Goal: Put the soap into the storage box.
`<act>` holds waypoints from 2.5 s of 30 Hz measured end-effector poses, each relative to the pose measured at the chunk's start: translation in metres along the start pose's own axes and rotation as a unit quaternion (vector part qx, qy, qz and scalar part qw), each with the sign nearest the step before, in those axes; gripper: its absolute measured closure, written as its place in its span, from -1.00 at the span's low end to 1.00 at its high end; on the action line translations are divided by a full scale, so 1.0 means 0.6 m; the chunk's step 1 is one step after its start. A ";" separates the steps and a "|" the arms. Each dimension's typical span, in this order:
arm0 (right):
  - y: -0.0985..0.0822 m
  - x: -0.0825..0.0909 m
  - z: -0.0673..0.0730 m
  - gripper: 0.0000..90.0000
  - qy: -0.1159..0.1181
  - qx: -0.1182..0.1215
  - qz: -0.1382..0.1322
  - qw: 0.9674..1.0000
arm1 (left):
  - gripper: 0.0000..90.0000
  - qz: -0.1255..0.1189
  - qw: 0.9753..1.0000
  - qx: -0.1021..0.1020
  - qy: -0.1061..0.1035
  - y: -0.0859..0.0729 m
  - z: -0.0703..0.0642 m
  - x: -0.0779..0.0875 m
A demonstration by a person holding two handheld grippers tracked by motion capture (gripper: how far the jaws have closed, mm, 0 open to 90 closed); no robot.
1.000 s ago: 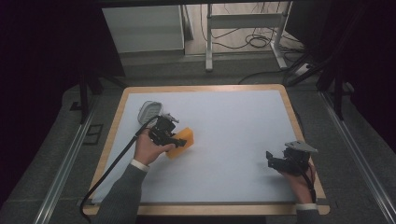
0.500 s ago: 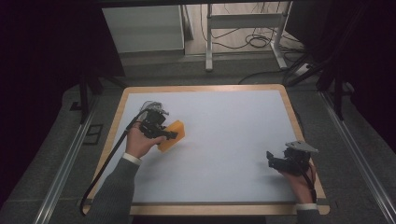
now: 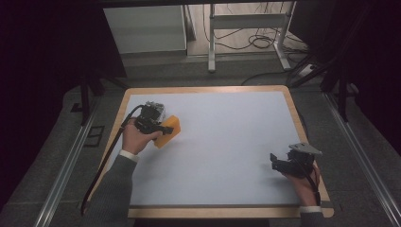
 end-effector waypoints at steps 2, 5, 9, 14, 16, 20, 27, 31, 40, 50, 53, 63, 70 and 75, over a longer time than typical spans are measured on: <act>0.000 0.000 -0.001 -0.87 0.000 -0.001 0.000 1.000 | 0.36 0.000 1.000 0.000 0.000 0.000 0.001 0.000; -0.001 -0.001 -0.002 -0.87 -0.001 -0.001 0.001 1.000 | 0.36 -0.004 1.000 0.005 0.000 0.002 0.007 0.004; -0.001 -0.002 -0.002 -0.87 -0.003 0.000 0.001 1.000 | 0.36 -0.010 1.000 0.011 0.006 0.005 0.015 0.009; -0.002 -0.002 -0.001 -0.87 -0.004 0.000 0.003 1.000 | 0.36 -0.012 1.000 0.016 0.008 0.009 0.026 0.015; -0.002 -0.002 -0.001 -0.87 -0.004 0.000 0.002 1.000 | 0.36 -0.012 1.000 0.020 0.009 0.010 0.031 0.017; -0.002 -0.002 -0.002 -0.87 -0.004 0.000 0.002 1.000 | 0.36 -0.013 1.000 0.024 0.012 0.013 0.039 0.020; -0.002 -0.002 -0.003 -0.87 -0.006 0.000 0.004 1.000 | 0.36 -0.020 0.999 0.039 0.016 0.022 0.057 0.030; -0.002 -0.002 -0.003 -0.87 -0.005 0.000 0.003 1.000 | 0.36 -0.022 0.999 0.045 0.020 0.026 0.067 0.033; -0.003 -0.003 -0.004 -0.87 -0.005 0.000 0.004 1.000 | 0.36 -0.025 0.998 0.059 0.029 0.038 0.089 0.038; -0.003 -0.003 -0.005 -0.87 -0.006 -0.001 0.004 1.000 | 0.36 -0.031 0.995 0.082 0.049 0.046 0.123 0.041; -0.003 -0.004 -0.005 -0.87 -0.007 -0.002 0.004 1.000 | 0.36 -0.029 0.994 0.088 0.052 0.047 0.132 0.037; -0.005 -0.005 -0.007 -0.87 -0.007 -0.003 0.006 1.000 | 0.36 -0.028 0.992 0.110 0.061 0.051 0.164 0.017; -0.006 -0.005 -0.010 -0.87 -0.009 -0.004 0.008 1.000 | 0.36 -0.030 0.989 0.125 0.076 0.049 0.188 0.011; -0.007 -0.007 -0.011 -0.87 -0.010 -0.004 0.008 1.000 | 0.36 -0.026 0.987 0.138 0.083 0.046 0.203 0.000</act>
Point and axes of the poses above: each handheld gripper's, and its own axes: x roughly backward along the jaws, y roughly out of its top, z roughly to its left, the point moved 6 cm from there along -x, roughly forward along the jaws, and after that the axes turned 6 degrees about -x, right-handed, at the moved point
